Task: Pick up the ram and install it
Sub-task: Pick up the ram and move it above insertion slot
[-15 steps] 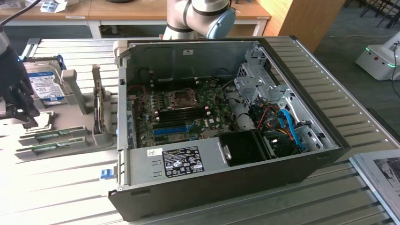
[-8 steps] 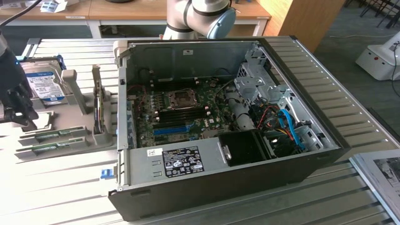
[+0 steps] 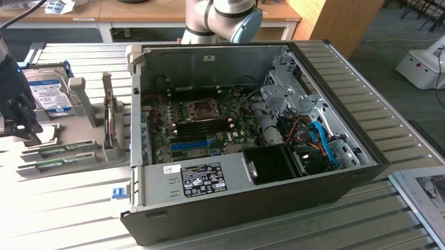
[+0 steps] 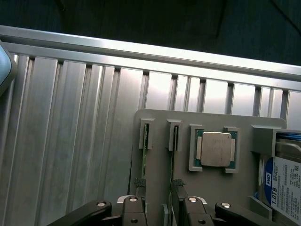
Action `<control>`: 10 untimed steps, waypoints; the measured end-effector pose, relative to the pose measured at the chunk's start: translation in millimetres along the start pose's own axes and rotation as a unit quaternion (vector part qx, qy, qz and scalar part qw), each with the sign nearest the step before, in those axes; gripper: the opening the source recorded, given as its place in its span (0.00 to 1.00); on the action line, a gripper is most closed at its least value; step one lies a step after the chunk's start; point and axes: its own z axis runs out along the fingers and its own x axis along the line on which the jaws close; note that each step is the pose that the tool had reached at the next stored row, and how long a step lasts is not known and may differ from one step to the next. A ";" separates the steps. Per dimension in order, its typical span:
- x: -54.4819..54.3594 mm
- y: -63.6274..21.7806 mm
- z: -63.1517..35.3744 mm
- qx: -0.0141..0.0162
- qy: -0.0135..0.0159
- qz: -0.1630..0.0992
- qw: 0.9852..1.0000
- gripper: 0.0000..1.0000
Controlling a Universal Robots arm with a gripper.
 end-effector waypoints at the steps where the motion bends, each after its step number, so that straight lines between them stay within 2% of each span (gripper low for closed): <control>1: 0.0 0.0 0.0 0.000 0.000 0.000 1.000 0.36; 10: 0.1 -0.2 4.0 0.000 0.000 0.000 1.000 0.36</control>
